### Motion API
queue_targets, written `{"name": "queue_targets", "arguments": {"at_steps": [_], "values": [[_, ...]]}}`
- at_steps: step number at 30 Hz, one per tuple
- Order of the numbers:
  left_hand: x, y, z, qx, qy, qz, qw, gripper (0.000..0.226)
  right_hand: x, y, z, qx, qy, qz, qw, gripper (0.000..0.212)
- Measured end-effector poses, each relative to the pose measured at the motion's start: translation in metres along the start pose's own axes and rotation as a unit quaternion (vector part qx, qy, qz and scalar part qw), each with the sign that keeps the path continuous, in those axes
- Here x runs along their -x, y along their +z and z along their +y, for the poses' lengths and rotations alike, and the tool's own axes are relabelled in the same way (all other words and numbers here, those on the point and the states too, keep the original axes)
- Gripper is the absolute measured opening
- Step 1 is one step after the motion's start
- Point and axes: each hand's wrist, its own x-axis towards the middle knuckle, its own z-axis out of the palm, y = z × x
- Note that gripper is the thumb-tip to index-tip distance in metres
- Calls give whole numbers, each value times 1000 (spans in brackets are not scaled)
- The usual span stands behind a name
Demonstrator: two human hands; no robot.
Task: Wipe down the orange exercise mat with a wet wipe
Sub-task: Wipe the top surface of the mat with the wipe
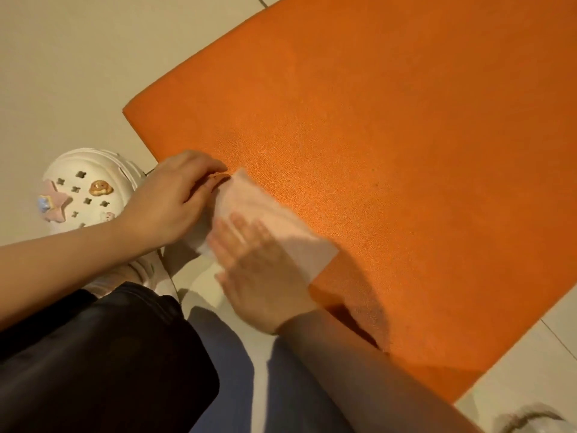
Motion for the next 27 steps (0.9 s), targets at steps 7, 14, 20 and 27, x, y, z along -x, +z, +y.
{"name": "queue_targets", "arguments": {"at_steps": [7,14,20,27], "values": [[14,0,-7,-61,10,-42,997,54,9,-15,93,-17,85,63,994,55],[11,14,-19,-129,-23,-60,989,75,18,-60,233,-42,385,99,917,65],[11,17,-19,-151,-38,-84,984,76,2,-30,127,-32,259,87,962,61],[13,18,-18,-136,-68,-114,982,73,36,8,-9,-26,15,-18,999,59]]}}
